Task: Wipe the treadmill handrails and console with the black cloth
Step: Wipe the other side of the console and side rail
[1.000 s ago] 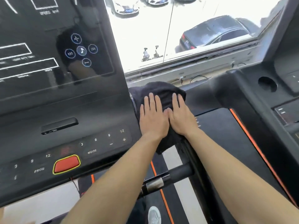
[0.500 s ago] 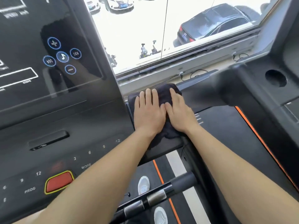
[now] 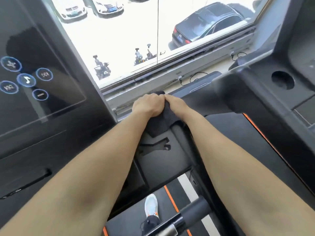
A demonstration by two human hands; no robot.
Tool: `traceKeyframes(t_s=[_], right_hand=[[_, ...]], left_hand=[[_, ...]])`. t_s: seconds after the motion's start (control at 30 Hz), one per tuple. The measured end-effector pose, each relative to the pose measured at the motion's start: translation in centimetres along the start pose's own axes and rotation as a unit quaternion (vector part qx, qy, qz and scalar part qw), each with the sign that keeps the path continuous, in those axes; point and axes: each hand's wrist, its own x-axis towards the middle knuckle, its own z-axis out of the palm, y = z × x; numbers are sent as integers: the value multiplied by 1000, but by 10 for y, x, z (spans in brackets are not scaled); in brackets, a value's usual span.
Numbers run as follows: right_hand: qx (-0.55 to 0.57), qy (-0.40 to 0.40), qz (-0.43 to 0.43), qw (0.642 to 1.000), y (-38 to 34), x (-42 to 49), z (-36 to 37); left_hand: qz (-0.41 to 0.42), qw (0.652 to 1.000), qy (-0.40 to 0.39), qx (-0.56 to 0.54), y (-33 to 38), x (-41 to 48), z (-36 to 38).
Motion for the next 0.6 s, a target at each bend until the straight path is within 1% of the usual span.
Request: traceKeyframes(t_s=[0.03, 0.07, 0.13, 0.2, 0.23, 0.3, 0.4, 0.47, 0.5, 0.57, 0.6], right_hand=[[57, -6, 26, 998, 1, -7, -3], [86, -15, 39, 995, 5, -15, -6], [91, -32, 16, 995, 16, -34, -10], [91, -20, -7, 996, 30, -54, -13], [86, -25, -24, 996, 40, -68, -16], [63, -35, -47, 996, 66, -97, -22], [-13, -55, -68, 996, 105, -130, -33], [-111, -28, -68, 991, 120, -153, -39], [-167, -6, -71, 983, 125, -165, -40], [-270, 20, -108, 957, 133, -188, -36], [-304, 36, -123, 944, 134, -195, -33]], left_hand=[[31, 999, 8, 22, -1, 3, 1], [62, 996, 33, 45, -2, 3, 3], [99, 988, 100, 68, 1, -13, 12], [86, 985, 138, 62, 13, -36, 28], [75, 984, 152, 61, 21, -51, 38], [80, 981, 167, 57, 39, -81, 58], [74, 983, 162, 45, 59, -124, 89], [50, 985, 164, 35, 68, -156, 106], [38, 984, 172, 33, 72, -171, 115], [14, 981, 192, 24, 74, -193, 129], [2, 980, 199, 16, 74, -198, 133]])
